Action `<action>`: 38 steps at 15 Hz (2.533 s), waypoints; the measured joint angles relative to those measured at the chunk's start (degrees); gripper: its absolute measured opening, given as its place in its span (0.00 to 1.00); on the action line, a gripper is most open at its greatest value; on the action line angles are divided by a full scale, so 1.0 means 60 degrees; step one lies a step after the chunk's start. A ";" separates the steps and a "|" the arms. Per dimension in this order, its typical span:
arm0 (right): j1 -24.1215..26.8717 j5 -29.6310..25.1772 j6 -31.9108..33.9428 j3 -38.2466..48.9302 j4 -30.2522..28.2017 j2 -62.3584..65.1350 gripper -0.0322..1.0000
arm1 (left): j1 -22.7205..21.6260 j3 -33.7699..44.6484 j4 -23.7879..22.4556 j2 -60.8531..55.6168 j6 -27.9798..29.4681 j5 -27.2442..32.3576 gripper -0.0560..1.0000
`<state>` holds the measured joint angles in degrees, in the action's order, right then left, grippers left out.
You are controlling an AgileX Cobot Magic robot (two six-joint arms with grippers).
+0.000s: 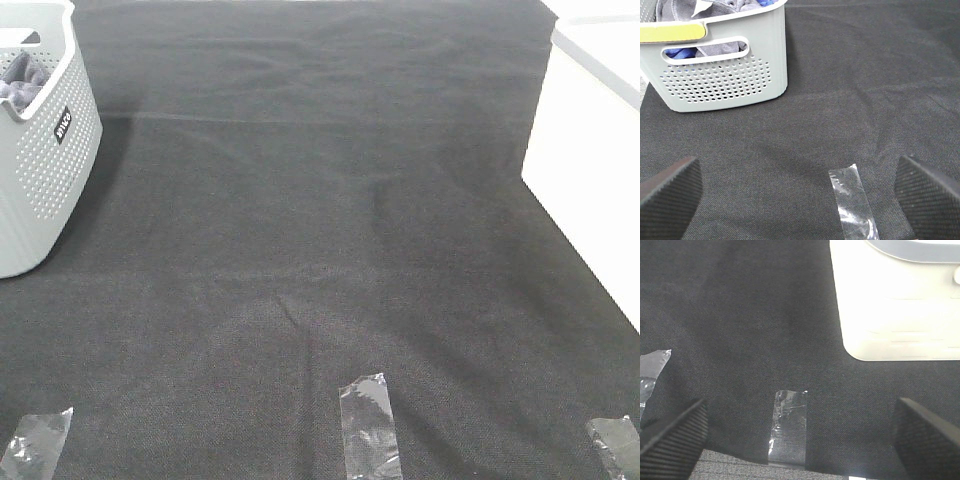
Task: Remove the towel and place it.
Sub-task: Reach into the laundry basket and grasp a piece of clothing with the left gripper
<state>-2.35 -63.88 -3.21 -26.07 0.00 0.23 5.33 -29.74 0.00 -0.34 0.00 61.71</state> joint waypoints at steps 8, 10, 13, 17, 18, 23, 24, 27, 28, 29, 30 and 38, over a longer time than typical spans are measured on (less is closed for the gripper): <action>0.0000 0.0000 0.0000 0.0000 0.0000 0.0000 0.96 | 0.0000 0.0000 0.0000 0.0000 0.0000 0.0000 0.99; 0.0000 0.0000 0.0000 0.0000 0.0000 0.0000 0.96 | 0.0000 0.0000 0.0000 0.0000 0.0000 0.0000 0.99; 0.0000 0.0000 0.0000 0.0000 0.0000 0.0000 0.96 | 0.0000 0.0000 0.0000 0.0000 0.0000 0.0000 0.99; 0.0000 0.0000 0.0000 0.0000 0.0000 0.0000 0.96 | 0.0000 0.0000 0.0000 0.0000 0.0000 0.0000 0.99; 0.0000 0.0000 0.0000 0.0000 0.0000 0.0000 0.96 | 0.0000 0.0000 0.0000 0.0000 0.0000 0.0000 0.99; 0.0000 0.0000 0.0000 0.0000 0.0000 0.0000 0.96 | 0.0000 0.0000 0.0000 0.0000 0.0000 0.0000 0.99; 0.0000 0.0000 0.0000 0.0000 0.0000 0.0000 0.96 | 0.0000 0.0000 0.0000 0.0000 0.0000 0.0000 0.99; 0.0000 0.0000 0.0000 0.0000 0.0000 0.0000 0.96 | 0.0000 0.0000 0.0000 0.0000 0.0000 0.0000 0.99; 0.0000 0.0000 0.0000 0.0000 0.0000 0.0000 0.96 | 0.0000 0.0000 0.0000 0.0000 0.0000 0.0000 0.99; 0.0000 0.0000 0.0000 0.0000 0.0000 0.0000 0.96 | 0.0000 0.0000 0.0000 0.0000 0.0000 0.0000 0.99; 0.0000 0.0000 0.0000 0.0000 0.0000 0.0000 0.96 | 0.0000 0.0000 0.0000 0.0000 0.0000 0.0000 0.99; 0.0000 0.0000 0.0000 0.0000 0.0000 0.0000 0.96 | 0.0000 -0.2473 0.0210 0.3638 -0.2846 0.0372 0.99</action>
<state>-2.35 -63.88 -3.21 -26.07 0.00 0.23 5.33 -44.58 1.26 21.49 -17.07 63.94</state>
